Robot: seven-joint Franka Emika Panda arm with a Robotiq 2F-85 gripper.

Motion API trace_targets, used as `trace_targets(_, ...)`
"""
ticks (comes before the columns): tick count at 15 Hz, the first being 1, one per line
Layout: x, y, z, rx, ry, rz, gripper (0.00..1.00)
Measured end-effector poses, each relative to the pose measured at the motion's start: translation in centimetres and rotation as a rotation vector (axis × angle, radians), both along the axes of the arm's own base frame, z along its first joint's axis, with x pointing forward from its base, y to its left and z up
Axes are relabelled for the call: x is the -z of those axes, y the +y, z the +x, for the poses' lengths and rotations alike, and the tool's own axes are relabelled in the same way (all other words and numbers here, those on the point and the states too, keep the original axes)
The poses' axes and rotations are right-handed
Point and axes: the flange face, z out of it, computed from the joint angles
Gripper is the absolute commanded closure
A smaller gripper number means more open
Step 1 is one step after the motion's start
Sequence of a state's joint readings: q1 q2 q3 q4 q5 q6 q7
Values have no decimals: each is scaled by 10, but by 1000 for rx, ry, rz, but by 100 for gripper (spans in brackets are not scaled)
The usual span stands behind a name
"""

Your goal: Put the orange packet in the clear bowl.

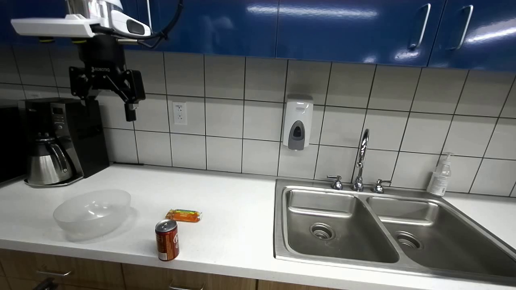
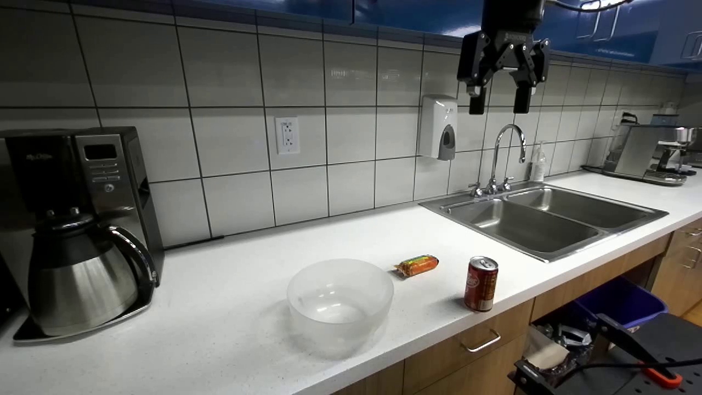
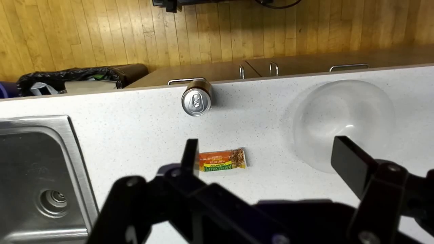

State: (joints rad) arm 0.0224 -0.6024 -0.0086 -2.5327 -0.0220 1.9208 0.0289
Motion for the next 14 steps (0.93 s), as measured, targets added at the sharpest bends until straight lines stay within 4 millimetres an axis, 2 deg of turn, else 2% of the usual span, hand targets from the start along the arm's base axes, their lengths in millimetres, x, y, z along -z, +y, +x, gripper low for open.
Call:
trace_targets(8, 5, -4, 5, 4, 3, -2, 0)
trace_targets(14, 29, -32, 30, -36, 1, -18, 0)
